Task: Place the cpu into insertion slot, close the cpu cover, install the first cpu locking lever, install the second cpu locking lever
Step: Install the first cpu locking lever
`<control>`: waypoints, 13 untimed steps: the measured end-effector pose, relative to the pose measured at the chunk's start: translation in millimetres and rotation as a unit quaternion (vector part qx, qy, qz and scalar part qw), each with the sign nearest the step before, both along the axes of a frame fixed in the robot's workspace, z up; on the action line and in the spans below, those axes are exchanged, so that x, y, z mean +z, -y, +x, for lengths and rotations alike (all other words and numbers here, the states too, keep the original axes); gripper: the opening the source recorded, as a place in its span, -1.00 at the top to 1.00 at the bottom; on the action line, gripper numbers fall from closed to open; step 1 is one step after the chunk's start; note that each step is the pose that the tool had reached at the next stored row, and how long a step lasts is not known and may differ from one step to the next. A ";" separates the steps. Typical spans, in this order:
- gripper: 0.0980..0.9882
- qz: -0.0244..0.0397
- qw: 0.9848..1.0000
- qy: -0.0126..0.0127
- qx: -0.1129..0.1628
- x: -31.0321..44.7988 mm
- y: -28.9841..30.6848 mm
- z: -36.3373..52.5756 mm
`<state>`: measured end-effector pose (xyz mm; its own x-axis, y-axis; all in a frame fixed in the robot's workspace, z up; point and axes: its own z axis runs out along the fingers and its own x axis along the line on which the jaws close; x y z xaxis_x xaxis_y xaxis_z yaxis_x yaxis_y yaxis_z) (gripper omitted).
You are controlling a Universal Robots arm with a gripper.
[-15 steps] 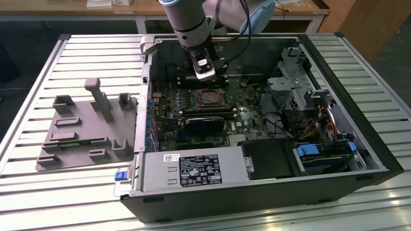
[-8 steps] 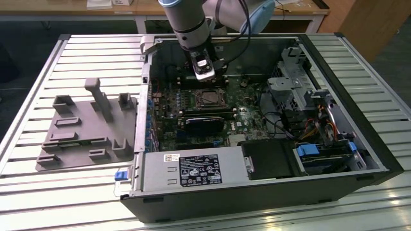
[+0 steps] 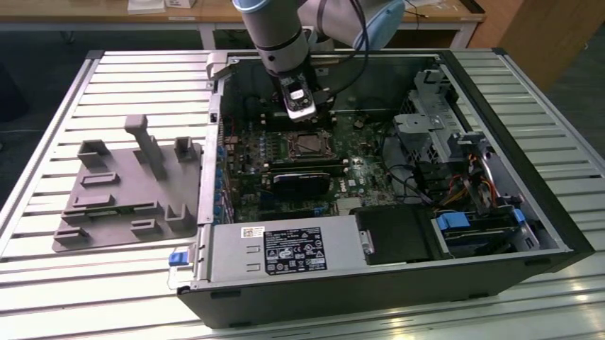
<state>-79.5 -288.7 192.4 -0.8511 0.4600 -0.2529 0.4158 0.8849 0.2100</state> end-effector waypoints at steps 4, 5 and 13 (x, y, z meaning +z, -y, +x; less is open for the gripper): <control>0.98 -0.001 1.000 0.000 -0.001 -1.4 0.0 0.0; 0.98 -0.001 1.000 0.000 -0.001 -1.7 0.0 0.0; 0.98 -0.001 1.000 0.000 -0.001 -2.6 0.0 0.0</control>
